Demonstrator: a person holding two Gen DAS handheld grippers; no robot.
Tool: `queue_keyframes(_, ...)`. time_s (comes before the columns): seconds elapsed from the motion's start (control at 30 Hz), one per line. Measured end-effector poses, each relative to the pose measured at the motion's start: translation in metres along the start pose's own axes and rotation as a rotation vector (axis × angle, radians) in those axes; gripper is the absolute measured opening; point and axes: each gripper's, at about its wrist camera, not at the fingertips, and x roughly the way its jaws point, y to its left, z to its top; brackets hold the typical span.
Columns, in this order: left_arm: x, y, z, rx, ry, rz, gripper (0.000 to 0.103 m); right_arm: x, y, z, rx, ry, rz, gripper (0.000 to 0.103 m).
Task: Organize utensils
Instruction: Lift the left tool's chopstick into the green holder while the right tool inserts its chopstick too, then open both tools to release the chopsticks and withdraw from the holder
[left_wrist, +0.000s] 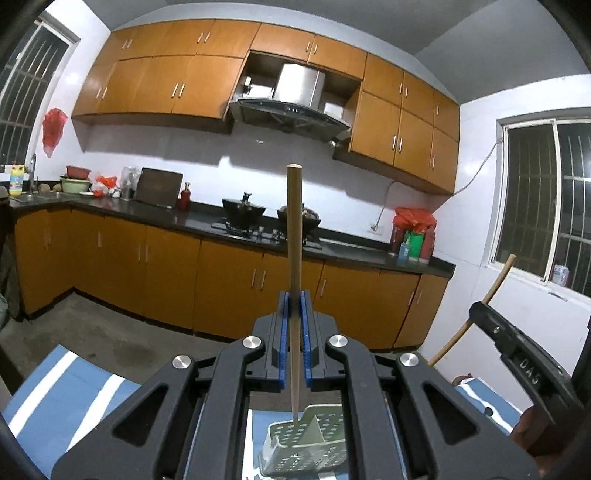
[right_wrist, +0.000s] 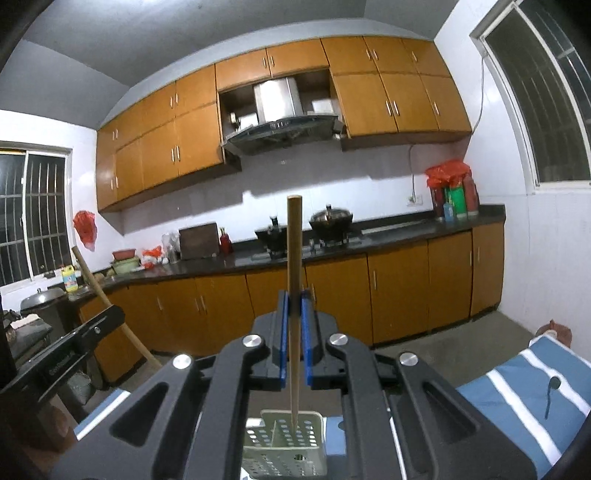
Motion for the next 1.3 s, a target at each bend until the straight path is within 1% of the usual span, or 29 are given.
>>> queue_keyframes(0.1, 0.013, 0.005, -0.017, -0.004, 0.043, -0.009, 0.007, 0.013, -0.003, -0.019, 0.003, 0.053, -0.005, 0.008)
queue_keyframes(0.27, 0.032, 0.012, -0.038, -0.018, 0.144, -0.017, 0.007, 0.032, -0.008, -0.045, 0.022, 0.147, 0.004, 0.009)
queue_keyframes(0.37, 0.03, 0.017, -0.042, -0.028, 0.173, -0.02, 0.009, 0.028, -0.005, -0.051, 0.01, 0.153, 0.008, 0.011)
queue_keyframes(0.4, 0.028, 0.018, -0.042, -0.029, 0.174, -0.02, 0.016, 0.026, -0.004, -0.052, 0.003, 0.153, 0.008, 0.013)
queue_keyframes(0.43, 0.026, 0.019, -0.042, -0.03, 0.173, -0.017, 0.032, 0.024, -0.004, -0.052, 0.001, 0.152, 0.009, 0.017)
queue_keyframes(0.47, 0.022, 0.019, -0.04, -0.031, 0.166, -0.013, 0.04, 0.019, -0.004, -0.05, 0.001, 0.148, 0.009, 0.022)
queue_keyframes(0.5, 0.018, 0.02, -0.038, -0.033, 0.154, -0.009, 0.047, 0.015, -0.005, -0.049, 0.001, 0.143, 0.008, 0.024)
queue_keyframes(0.57, 0.01, 0.019, -0.034, -0.029, 0.138, -0.01, 0.048, 0.004, -0.007, -0.047, 0.001, 0.129, 0.003, 0.029)
queue_keyframes(0.67, -0.004, 0.019, -0.027, -0.034, 0.119, -0.017, 0.051, -0.015, -0.013, -0.044, 0.016, 0.113, -0.007, 0.032)
queue_keyframes(0.7, -0.012, 0.022, -0.024, -0.04, 0.107, -0.021, 0.054, -0.024, -0.017, -0.044, 0.025, 0.109, -0.014, 0.033)
queue_keyframes(0.73, -0.02, 0.024, -0.022, -0.049, 0.095, -0.024, 0.057, -0.031, -0.022, -0.045, 0.03, 0.109, -0.025, 0.035)
queue_keyframes(0.83, -0.043, 0.035, -0.019, -0.085, 0.065, -0.031, 0.061, -0.047, -0.035, -0.054, 0.032, 0.131, -0.066, 0.038)
queue_keyframes(0.9, -0.062, 0.045, -0.023, -0.111, 0.056, -0.025, 0.061, -0.053, -0.044, -0.071, 0.025, 0.178, -0.1, 0.038)
queue_keyframes(0.93, -0.066, 0.048, -0.025, -0.114, 0.06, -0.011, 0.061, -0.054, -0.05, -0.084, 0.018, 0.225, -0.115, 0.038)
queue_keyframes(1.0, -0.077, 0.056, -0.039, -0.104, 0.086, 0.042, 0.061, -0.052, -0.056, -0.109, 0.005, 0.314, -0.127, 0.038)
queue_keyframes(1.03, -0.081, 0.06, -0.048, -0.092, 0.108, 0.073, 0.061, -0.049, -0.059, -0.128, -0.003, 0.378, -0.13, 0.038)
queue_keyframes(1.07, -0.082, 0.063, -0.059, -0.079, 0.134, 0.104, 0.061, -0.046, -0.061, -0.146, -0.006, 0.443, -0.133, 0.035)
queue_keyframes(1.1, -0.082, 0.069, -0.075, -0.062, 0.184, 0.14, 0.061, -0.042, -0.062, -0.164, -0.004, 0.508, -0.131, 0.033)
queue_keyframes(1.13, -0.081, 0.075, -0.091, -0.052, 0.24, 0.162, 0.06, -0.041, -0.063, -0.175, -0.001, 0.55, -0.125, 0.027)
queue_keyframes(1.17, -0.08, 0.08, -0.105, -0.052, 0.288, 0.175, 0.06, -0.039, -0.064, -0.188, 0.002, 0.594, -0.117, 0.025)
queue_keyframes(1.2, -0.08, 0.084, -0.117, -0.055, 0.328, 0.179, 0.056, -0.039, -0.062, -0.204, 0.003, 0.638, -0.108, 0.024)
queue_keyframes(1.23, -0.079, 0.088, -0.129, -0.058, 0.371, 0.182, 0.052, -0.042, -0.059, -0.214, 0.002, 0.657, -0.102, 0.024)
queue_keyframes(1.3, -0.078, 0.094, -0.151, -0.068, 0.452, 0.192, 0.048, -0.047, -0.054, -0.234, 0.003, 0.694, -0.085, 0.024)
